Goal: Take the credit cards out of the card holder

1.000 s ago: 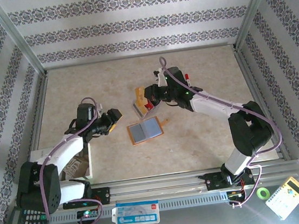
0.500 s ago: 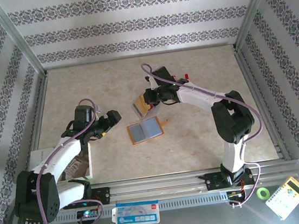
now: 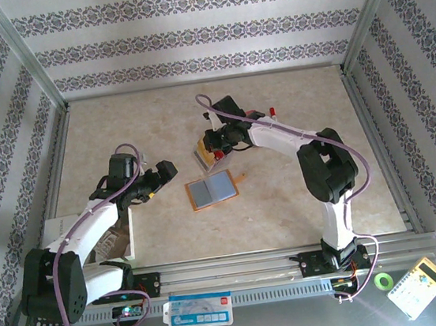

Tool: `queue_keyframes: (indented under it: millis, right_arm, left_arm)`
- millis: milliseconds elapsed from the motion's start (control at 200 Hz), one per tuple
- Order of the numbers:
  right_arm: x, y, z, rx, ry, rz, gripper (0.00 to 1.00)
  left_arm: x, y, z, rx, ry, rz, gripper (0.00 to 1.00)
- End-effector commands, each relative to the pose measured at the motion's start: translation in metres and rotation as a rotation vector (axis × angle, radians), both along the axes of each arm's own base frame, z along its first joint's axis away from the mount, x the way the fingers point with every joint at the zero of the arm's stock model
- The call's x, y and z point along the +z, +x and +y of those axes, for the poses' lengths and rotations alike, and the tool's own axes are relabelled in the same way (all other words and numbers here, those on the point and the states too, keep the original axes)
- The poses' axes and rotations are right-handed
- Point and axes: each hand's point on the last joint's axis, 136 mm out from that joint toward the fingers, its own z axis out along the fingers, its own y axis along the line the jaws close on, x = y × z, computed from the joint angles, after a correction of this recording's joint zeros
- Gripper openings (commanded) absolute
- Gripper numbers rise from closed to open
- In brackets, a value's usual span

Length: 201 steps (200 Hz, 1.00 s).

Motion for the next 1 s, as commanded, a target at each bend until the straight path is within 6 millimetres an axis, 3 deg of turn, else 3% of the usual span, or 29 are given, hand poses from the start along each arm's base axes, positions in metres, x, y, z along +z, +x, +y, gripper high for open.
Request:
queue_keyframes:
  millis: [0, 195, 290, 485, 665, 794, 999]
  right_arm:
    - [-0.005, 0.002, 0.000, 0.015, -0.052, -0.015, 0.01]
    - [-0.008, 0.002, -0.002, 0.026, -0.070, -0.012, 0.05]
    - [-0.007, 0.002, -0.004, 0.012, -0.078, -0.002, 0.19]
    - [0.025, -0.006, -0.018, -0.068, -0.071, -0.051, 0.33]
    - [0.038, -0.040, -0.043, -0.149, -0.101, -0.071, 0.45]
    - [0.026, -0.075, -0.053, -0.194, -0.173, -0.074, 0.56]
    - [0.003, -0.113, -0.042, -0.220, -0.228, -0.053, 0.63]
  left_arm:
    - [-0.003, -0.002, 0.004, -0.009, 0.015, 0.017, 1.00]
    - [-0.003, -0.002, 0.004, -0.009, 0.017, 0.018, 1.00]
    - [-0.003, -0.002, 0.004, -0.010, 0.015, 0.020, 1.00]
    - [-0.001, 0.000, 0.001, -0.022, 0.007, 0.012, 1.00]
    - [-0.004, 0.002, 0.002, -0.010, 0.004, 0.017, 1.00]
    - [-0.008, 0.006, 0.003, -0.002, 0.008, 0.017, 1.00]
    - [-0.013, 0.007, 0.005, 0.011, 0.000, 0.028, 1.00]
